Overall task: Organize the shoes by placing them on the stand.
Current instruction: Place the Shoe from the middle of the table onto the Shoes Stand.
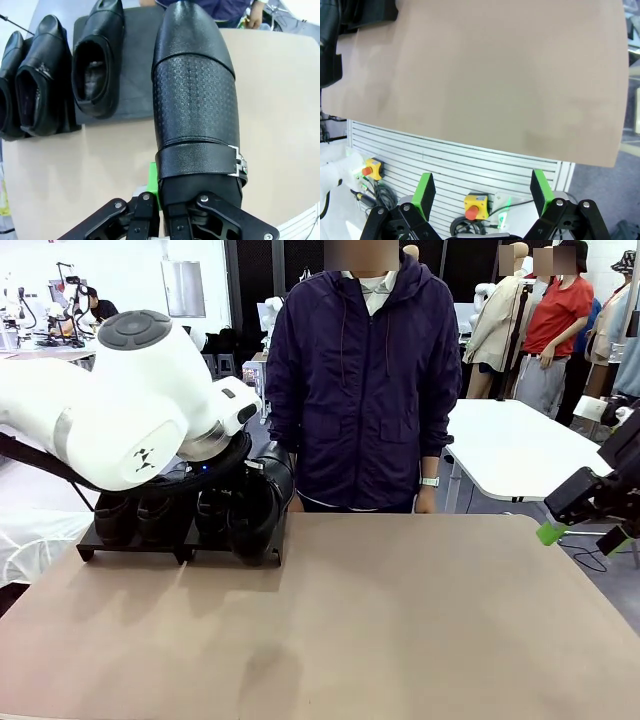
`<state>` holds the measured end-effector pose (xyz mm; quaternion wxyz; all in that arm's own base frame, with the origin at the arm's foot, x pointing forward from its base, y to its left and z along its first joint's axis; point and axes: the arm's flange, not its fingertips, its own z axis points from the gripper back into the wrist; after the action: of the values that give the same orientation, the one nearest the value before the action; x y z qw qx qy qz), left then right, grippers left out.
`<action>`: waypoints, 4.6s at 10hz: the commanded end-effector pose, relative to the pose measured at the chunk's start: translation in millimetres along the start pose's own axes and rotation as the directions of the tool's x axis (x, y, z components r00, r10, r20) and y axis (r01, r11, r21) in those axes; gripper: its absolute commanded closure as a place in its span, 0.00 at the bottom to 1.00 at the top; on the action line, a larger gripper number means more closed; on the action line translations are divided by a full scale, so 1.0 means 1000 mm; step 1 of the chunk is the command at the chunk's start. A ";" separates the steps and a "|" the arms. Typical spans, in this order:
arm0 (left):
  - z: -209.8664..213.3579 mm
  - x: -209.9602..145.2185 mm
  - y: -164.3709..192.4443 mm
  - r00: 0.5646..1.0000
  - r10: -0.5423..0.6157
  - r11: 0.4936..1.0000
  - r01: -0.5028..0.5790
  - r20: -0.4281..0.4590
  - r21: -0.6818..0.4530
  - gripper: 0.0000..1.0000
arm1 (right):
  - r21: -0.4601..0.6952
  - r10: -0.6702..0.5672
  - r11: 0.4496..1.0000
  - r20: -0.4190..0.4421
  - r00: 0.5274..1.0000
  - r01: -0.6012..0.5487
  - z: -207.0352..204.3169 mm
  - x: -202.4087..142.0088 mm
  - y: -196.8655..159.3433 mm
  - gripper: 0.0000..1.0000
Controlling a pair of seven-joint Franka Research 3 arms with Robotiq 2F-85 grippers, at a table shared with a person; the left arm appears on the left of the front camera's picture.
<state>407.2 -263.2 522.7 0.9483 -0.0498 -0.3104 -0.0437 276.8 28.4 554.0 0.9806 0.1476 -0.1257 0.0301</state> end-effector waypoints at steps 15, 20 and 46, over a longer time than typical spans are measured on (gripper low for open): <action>-0.185 0.115 0.021 1.000 0.020 0.991 -0.018 -0.009 0.130 1.00 | 0.028 0.017 0.999 -0.006 1.000 -0.017 0.003 0.002 0.001 0.00; -0.194 0.109 0.030 1.000 0.003 0.988 -0.001 -0.018 0.156 1.00 | 0.028 0.017 0.999 -0.006 1.000 -0.017 0.003 0.002 0.001 0.00; 0.087 -0.115 0.272 0.922 0.138 0.807 -0.317 -0.363 -0.499 0.00 | 0.028 0.017 0.999 -0.006 1.000 -0.017 0.003 0.002 0.001 0.00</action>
<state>297.8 22.4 496.3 0.9301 -0.3484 -0.1143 -0.0215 277.4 28.4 554.9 0.9806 0.1475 -0.1254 0.0303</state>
